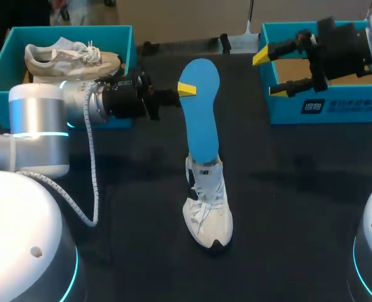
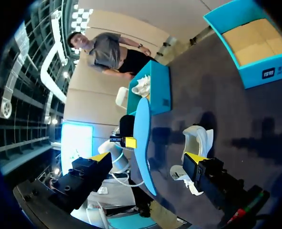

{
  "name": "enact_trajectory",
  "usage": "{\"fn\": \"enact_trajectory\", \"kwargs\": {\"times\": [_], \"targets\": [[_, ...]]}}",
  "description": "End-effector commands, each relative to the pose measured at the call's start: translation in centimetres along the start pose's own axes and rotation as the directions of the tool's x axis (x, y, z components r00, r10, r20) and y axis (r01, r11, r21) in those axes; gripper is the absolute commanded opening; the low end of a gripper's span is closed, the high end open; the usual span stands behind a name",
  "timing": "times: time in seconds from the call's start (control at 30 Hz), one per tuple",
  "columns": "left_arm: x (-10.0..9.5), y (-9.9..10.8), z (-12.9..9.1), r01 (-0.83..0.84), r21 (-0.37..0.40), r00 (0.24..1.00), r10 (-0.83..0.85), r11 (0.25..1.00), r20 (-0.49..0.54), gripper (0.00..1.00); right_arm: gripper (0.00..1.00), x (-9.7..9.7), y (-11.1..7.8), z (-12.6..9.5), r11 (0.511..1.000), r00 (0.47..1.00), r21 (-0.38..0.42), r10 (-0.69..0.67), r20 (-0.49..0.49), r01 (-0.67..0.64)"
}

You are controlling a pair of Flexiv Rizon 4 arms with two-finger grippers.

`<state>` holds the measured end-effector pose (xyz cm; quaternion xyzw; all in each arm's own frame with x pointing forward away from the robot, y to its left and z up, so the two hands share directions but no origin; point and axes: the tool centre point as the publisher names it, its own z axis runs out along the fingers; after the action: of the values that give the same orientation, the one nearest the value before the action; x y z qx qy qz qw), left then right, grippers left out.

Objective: Take the shoe out of the shoebox, open the shoe tongue, remove and reinsert the insole, then place the shoe into the shoebox

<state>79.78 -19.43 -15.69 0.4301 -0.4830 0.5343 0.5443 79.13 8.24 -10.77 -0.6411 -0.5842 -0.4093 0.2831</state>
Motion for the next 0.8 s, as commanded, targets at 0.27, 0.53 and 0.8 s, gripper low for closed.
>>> {"fn": "enact_trajectory", "kwargs": {"times": [0.27, 0.53, 0.8], "targets": [[0.0, 0.0, 0.0, 0.0, 0.0, 1.0, 0.0, 1.0, 0.001, 0.0, 1.0, 3.9, -1.3, 1.5, 0.999, 0.861, -0.047, 0.012, 0.509, 0.014], [0.0, 0.0, 0.0, 0.0, 0.0, 1.0, 0.0, 1.0, 0.001, 0.0, 1.0, 4.1, -1.4, 1.6, 0.998, 0.847, -0.057, 0.028, 0.531, 0.003], [0.0, 0.0, 0.0, 0.0, 0.0, 1.0, 0.0, 1.0, 0.001, 0.0, 1.0, 4.1, -1.4, 1.6, 0.998, 0.847, -0.057, 0.028, 0.531, 0.003]]}}
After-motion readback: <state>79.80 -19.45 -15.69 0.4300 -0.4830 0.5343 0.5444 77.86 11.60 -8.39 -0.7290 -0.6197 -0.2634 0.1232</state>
